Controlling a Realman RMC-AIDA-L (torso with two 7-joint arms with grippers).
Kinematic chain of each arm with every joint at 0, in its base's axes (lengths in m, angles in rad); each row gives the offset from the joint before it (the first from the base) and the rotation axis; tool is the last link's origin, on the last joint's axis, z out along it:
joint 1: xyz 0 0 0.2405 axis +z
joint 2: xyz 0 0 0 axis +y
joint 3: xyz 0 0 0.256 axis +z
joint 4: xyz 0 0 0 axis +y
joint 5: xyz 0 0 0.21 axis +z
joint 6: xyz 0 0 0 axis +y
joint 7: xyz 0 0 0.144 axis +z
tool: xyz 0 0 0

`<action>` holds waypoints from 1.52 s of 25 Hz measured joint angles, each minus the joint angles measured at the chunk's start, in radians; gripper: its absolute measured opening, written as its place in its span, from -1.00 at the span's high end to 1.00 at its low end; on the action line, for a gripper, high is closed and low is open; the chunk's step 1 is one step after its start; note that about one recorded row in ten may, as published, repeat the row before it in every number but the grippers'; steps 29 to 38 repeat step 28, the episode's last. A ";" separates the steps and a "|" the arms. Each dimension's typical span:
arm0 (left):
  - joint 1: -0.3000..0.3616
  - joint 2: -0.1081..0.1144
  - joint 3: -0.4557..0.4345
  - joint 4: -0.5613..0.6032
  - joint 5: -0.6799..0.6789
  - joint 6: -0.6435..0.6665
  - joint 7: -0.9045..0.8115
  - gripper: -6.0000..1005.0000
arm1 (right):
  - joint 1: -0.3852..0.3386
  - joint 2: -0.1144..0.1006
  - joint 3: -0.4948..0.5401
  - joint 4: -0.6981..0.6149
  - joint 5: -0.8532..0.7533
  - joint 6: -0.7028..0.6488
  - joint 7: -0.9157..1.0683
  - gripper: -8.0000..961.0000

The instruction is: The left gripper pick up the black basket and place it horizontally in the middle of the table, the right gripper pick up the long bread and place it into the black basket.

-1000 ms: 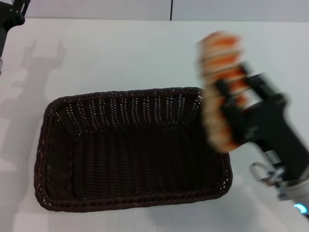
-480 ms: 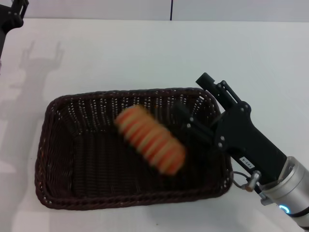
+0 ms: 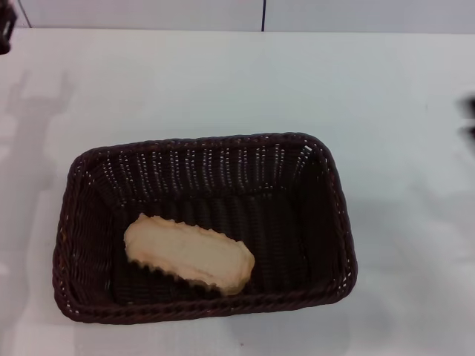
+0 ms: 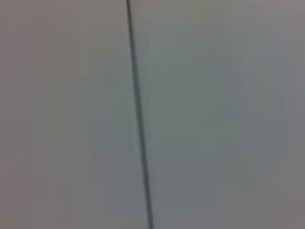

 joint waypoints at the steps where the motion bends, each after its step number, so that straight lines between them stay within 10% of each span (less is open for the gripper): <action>1: 0.019 0.001 -0.020 0.001 0.001 0.002 0.003 -0.48 | -0.024 0.002 0.028 -0.016 0.049 -0.018 0.000 -0.76; 12: 0.141 -0.004 -0.228 0.088 -0.008 0.006 -0.034 -0.47 | -0.191 0.011 0.117 -0.060 0.613 -0.060 0.008 -0.76; 38: 0.190 -0.011 -0.251 0.129 -0.011 0.011 -0.029 -0.47 | -0.163 0.013 0.116 -0.077 0.633 -0.049 -0.018 -0.76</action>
